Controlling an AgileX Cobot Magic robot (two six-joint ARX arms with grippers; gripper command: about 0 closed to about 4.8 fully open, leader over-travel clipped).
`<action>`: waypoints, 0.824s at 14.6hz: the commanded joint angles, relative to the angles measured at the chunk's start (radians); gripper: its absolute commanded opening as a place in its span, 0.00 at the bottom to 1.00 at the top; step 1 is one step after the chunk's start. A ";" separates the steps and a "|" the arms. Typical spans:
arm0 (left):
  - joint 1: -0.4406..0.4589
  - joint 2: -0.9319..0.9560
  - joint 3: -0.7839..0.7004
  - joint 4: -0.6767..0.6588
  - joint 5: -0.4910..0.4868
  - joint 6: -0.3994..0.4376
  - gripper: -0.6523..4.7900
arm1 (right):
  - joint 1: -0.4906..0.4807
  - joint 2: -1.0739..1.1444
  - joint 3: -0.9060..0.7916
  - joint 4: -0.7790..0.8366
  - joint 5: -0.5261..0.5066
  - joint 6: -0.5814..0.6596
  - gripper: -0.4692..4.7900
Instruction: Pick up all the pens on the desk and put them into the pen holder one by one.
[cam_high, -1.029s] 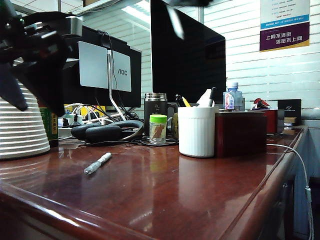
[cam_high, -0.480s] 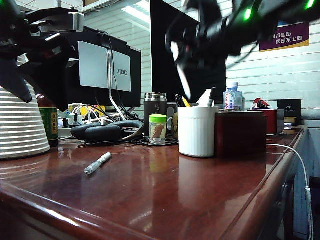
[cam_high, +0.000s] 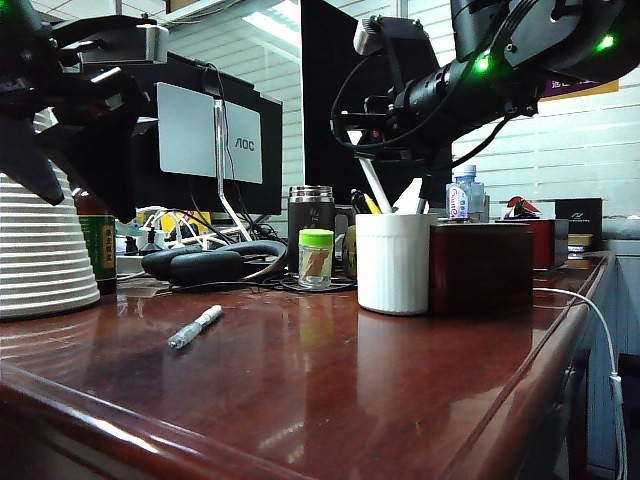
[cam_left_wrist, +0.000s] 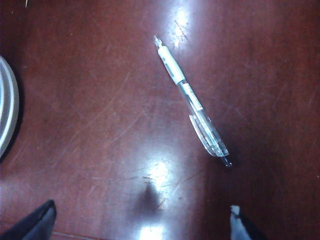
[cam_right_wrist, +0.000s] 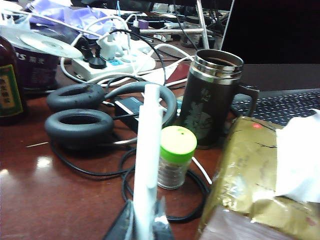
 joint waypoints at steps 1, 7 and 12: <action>0.000 -0.002 0.007 0.005 -0.004 0.003 1.00 | 0.001 -0.005 0.002 -0.023 0.004 -0.005 0.08; 0.000 -0.002 0.007 0.001 -0.003 0.003 1.00 | 0.001 -0.005 0.002 -0.064 0.004 -0.005 0.32; 0.000 -0.001 0.007 0.154 0.040 -0.003 1.00 | 0.006 -0.198 0.003 -0.104 0.003 -0.001 0.37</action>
